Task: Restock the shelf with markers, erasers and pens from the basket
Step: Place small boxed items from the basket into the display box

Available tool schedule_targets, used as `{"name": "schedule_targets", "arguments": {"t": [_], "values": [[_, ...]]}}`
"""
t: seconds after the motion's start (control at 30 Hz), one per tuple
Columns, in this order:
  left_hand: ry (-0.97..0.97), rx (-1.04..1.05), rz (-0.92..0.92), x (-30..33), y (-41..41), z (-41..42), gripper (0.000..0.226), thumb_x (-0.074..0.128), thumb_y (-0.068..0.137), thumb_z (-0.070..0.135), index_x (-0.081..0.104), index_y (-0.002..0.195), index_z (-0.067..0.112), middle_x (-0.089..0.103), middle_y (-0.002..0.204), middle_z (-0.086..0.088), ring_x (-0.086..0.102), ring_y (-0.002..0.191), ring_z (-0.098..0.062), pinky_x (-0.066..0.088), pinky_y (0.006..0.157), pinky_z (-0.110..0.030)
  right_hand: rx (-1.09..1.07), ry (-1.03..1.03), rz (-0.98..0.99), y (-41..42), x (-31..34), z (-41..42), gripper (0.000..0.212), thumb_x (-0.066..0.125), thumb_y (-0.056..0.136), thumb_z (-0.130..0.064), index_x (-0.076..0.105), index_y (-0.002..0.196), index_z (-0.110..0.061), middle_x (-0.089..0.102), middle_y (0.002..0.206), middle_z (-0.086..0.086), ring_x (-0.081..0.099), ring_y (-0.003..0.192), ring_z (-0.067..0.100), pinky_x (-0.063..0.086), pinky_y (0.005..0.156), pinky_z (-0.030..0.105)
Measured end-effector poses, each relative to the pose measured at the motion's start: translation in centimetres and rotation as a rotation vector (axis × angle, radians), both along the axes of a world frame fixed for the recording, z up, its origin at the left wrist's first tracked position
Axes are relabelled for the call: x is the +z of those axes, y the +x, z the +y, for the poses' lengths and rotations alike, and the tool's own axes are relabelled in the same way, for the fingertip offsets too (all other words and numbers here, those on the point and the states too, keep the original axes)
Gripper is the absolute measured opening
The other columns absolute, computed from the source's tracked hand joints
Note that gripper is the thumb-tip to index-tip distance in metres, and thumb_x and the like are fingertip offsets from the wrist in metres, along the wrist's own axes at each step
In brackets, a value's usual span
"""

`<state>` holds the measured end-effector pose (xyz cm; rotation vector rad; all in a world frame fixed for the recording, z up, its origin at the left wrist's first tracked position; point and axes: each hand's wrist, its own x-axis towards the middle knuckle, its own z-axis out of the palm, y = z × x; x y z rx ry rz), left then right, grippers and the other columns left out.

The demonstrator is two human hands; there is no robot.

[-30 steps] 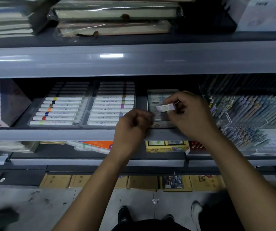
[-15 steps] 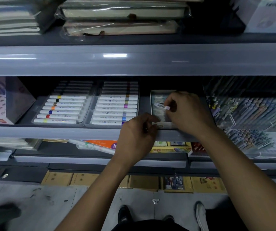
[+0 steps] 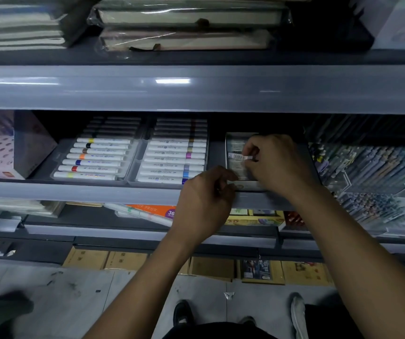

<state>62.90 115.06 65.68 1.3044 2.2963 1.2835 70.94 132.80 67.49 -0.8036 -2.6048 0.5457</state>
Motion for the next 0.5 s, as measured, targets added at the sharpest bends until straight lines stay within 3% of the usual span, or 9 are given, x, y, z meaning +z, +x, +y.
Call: {"name": "schedule_targets", "arguments": {"t": [0.1, 0.3, 0.5], "values": [[0.002, 0.003, -0.003, -0.07, 0.02, -0.01, 0.017, 0.068, 0.097, 0.011, 0.074, 0.109, 0.021, 0.063, 0.075, 0.011, 0.058, 0.064, -0.003, 0.036, 0.056, -0.009, 0.007, -0.041, -0.01, -0.1, 0.16, 0.2, 0.018, 0.088, 0.082, -0.02, 0.074, 0.091, -0.028, 0.064, 0.082, -0.014, 0.057, 0.071, -0.003, 0.039, 0.06, 0.014], [0.004, 0.006, -0.001, -0.24, -0.02, 0.12, 0.016, 0.068, 0.097, 0.012, 0.074, 0.108, 0.022, 0.068, 0.08, 0.006, 0.062, 0.069, -0.007, 0.043, 0.059, -0.017, 0.012, -0.034, -0.035, -0.46, 0.04, 0.26, 0.016, 0.082, 0.087, -0.023, 0.073, 0.076, -0.029, 0.066, 0.076, -0.013, 0.061, 0.07, 0.002, 0.039, 0.057, 0.015], [0.0, 0.017, -0.006, -0.29, 0.12, 0.02, 0.016, 0.069, 0.097, 0.012, 0.074, 0.108, 0.023, 0.068, 0.081, 0.008, 0.061, 0.071, -0.007, 0.044, 0.06, -0.02, -0.056, -0.013, -0.008, -0.84, 0.1, -0.21, 0.006, 0.081, 0.088, -0.028, 0.078, 0.082, -0.027, 0.074, 0.08, -0.01, 0.068, 0.073, 0.012, 0.058, 0.066, 0.029]]}}
